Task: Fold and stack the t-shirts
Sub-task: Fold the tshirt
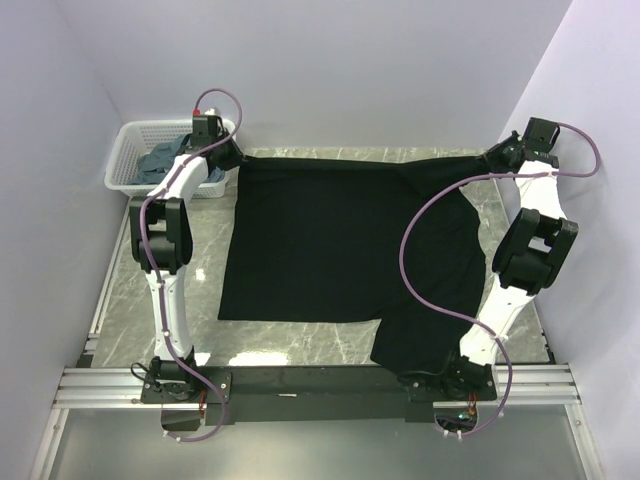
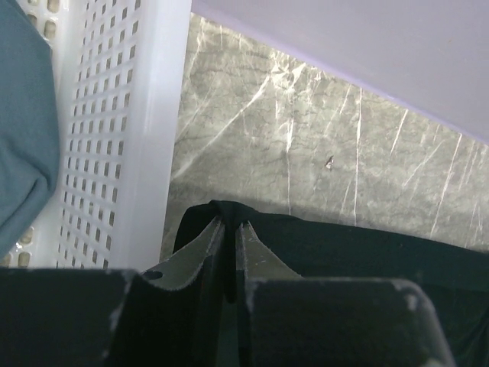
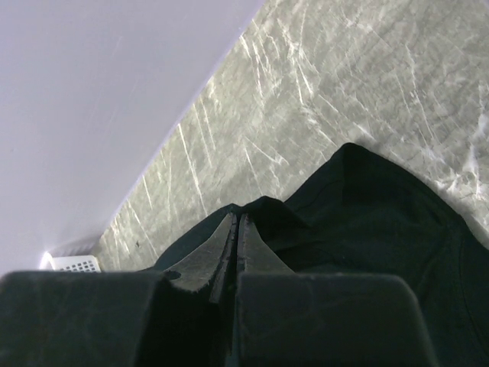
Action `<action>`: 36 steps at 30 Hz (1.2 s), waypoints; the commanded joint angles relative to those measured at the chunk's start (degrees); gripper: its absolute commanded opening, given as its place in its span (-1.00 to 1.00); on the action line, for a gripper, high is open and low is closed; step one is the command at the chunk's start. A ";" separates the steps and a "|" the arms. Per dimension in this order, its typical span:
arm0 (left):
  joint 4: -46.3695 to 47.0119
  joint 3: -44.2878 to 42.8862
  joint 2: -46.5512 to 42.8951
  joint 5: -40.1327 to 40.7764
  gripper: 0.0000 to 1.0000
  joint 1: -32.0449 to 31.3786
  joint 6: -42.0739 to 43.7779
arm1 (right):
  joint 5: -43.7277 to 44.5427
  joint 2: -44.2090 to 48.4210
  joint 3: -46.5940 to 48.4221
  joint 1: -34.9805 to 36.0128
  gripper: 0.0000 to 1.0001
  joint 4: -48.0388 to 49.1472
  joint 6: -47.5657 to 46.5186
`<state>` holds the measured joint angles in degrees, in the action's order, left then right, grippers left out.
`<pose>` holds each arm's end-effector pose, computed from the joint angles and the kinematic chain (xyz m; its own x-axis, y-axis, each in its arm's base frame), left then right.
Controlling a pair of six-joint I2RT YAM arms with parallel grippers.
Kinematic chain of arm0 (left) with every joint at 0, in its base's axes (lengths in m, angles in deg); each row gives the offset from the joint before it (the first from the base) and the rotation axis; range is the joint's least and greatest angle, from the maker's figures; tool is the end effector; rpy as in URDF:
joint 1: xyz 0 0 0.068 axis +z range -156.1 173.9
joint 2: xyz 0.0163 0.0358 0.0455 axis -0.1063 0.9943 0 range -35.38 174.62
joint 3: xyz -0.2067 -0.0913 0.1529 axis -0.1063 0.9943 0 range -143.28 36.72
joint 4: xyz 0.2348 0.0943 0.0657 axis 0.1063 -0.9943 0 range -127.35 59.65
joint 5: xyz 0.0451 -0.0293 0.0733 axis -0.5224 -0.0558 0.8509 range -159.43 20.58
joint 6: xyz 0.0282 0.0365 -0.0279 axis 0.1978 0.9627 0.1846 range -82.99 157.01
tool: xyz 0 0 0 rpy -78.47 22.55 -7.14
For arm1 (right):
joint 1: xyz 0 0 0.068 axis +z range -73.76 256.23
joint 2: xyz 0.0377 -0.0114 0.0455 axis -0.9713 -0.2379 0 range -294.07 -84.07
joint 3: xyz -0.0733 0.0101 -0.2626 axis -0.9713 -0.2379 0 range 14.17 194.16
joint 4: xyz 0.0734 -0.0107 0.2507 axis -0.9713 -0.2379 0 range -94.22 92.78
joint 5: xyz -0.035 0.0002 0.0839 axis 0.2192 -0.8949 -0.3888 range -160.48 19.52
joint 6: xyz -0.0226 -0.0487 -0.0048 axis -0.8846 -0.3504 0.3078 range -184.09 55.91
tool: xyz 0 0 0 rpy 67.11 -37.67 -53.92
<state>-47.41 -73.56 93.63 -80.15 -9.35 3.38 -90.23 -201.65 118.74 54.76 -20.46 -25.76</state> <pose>0.5246 -0.0365 0.2330 -0.6004 -0.5109 -0.6152 -0.1515 0.8280 -0.5398 0.4521 -0.1651 0.2873 -0.3753 0.7748 -0.5087 0.4126 0.6311 0.6568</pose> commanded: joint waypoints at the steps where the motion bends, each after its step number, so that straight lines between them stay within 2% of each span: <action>1: 1.94 -2.49 0.80 1.67 -0.72 1.22 1.37 | 1.38 0.60 1.16 -1.38 -1.00 2.16 0.17; 9: -1.75 -1.26 -1.65 -0.09 -0.71 1.22 0.49 | 0.94 3.49 1.07 -1.46 -1.00 -6.01 -2.81; 16: -5.35 2.69 -5.52 1.23 -0.70 1.31 0.76 | 4.80 7.54 -0.95 -1.38 -1.00 -14.10 -6.42; 24: -9.65 5.77 -8.42 -0.09 -0.71 1.40 -0.12 | 7.87 11.84 -4.99 -1.47 -1.00 -19.37 -8.00; 36: -16.95 9.20 -12.64 3.95 -0.70 1.49 1.11 | 8.67 13.60 -6.83 -1.38 -1.00 -25.97 -10.38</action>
<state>-61.59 -65.84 84.25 -79.27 -8.91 3.34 -83.80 -191.88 113.10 54.43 -44.55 -34.44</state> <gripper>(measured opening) 0.146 0.009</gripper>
